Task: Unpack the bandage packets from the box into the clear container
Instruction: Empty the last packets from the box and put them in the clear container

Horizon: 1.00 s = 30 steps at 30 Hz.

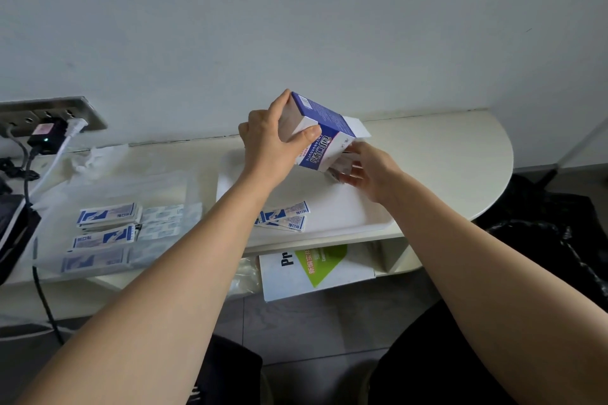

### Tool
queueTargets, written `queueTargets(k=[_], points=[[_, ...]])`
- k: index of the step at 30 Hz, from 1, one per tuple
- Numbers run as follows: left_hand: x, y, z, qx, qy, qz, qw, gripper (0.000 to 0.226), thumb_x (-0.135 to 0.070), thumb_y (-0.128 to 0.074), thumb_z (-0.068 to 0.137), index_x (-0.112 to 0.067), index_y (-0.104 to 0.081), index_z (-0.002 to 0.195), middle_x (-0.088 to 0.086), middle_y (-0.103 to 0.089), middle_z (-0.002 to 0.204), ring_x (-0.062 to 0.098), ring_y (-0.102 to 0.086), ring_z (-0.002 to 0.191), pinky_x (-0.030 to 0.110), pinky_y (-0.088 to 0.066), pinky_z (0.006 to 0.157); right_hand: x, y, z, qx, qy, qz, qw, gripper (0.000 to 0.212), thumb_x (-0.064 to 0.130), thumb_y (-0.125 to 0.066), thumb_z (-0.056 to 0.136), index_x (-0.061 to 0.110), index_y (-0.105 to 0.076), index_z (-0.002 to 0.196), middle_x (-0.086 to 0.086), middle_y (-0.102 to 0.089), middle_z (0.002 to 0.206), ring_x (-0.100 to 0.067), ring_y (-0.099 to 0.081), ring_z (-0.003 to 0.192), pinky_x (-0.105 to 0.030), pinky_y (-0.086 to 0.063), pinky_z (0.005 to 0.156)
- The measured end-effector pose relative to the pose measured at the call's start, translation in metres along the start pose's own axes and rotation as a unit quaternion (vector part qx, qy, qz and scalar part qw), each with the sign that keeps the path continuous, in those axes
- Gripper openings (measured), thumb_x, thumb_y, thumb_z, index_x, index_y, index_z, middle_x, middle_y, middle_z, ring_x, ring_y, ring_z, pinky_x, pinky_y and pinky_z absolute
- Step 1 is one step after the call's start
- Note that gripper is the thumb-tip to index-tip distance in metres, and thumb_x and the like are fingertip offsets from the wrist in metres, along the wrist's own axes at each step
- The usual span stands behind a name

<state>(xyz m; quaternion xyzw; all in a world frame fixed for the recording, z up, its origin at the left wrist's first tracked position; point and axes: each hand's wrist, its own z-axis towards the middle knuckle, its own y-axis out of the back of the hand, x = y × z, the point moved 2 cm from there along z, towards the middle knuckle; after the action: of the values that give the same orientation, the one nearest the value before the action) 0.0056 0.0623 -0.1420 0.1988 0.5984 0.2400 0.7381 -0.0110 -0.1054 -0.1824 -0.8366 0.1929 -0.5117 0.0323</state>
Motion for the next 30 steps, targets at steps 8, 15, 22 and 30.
queueTargets(k=[8, 15, 22, 30], points=[[0.022, 0.017, 0.005, -0.065, 0.043, -0.03, 0.997, 0.072, -0.047, -0.067, 0.084, -0.031, -0.033, 0.145, 0.009, -0.042, 0.126, 0.026, -0.031, 0.126, 0.043, -0.029, 0.11, -0.01, 0.014, 0.012, -0.037, 0.137, -0.322, 0.936, 0.029, 0.016, -0.054, 0.092, 0.014, -0.061, 0.12, -0.005, -0.062, 0.112, -0.017, -0.057, 0.094, -0.025, -0.041, 0.077], [0.046, 0.034, 0.006, -0.048, 0.107, -0.131, 0.984, 0.081, -0.075, -0.063, 0.059, -0.05, -0.04, 0.133, 0.001, -0.052, 0.119, 0.025, -0.047, 0.121, 0.047, -0.044, 0.102, -0.014, 0.003, 0.006, -0.015, 0.142, -0.514, 0.846, 0.024, 0.023, -0.054, 0.09, 0.025, -0.069, 0.109, -0.006, -0.062, 0.116, -0.028, -0.06, 0.093, -0.036, -0.049, 0.085], [0.053, 0.055, -0.002, 0.004, 0.094, -0.175, 0.98, 0.083, -0.072, -0.069, 0.059, -0.052, -0.039, 0.134, 0.002, -0.049, 0.129, 0.019, -0.05, 0.122, 0.042, -0.051, 0.096, -0.005, -0.017, -0.003, -0.018, 0.291, -0.479, 0.828, 0.023, 0.024, -0.064, 0.085, 0.027, -0.067, 0.107, 0.0, -0.06, 0.116, -0.013, -0.054, 0.098, -0.022, -0.037, 0.076], [0.037, 0.063, -0.007, -0.046, -0.033, -0.084, 0.995, 0.071, -0.05, -0.064, 0.076, -0.041, -0.038, 0.141, -0.014, -0.04, 0.117, 0.018, -0.035, 0.125, 0.044, -0.039, 0.106, -0.001, -0.062, -0.014, 0.164, 0.11, -0.01, 0.98, 0.015, 0.018, -0.055, 0.096, 0.009, -0.055, 0.084, -0.006, -0.055, 0.076, -0.012, -0.048, 0.063, -0.024, -0.041, 0.063]])
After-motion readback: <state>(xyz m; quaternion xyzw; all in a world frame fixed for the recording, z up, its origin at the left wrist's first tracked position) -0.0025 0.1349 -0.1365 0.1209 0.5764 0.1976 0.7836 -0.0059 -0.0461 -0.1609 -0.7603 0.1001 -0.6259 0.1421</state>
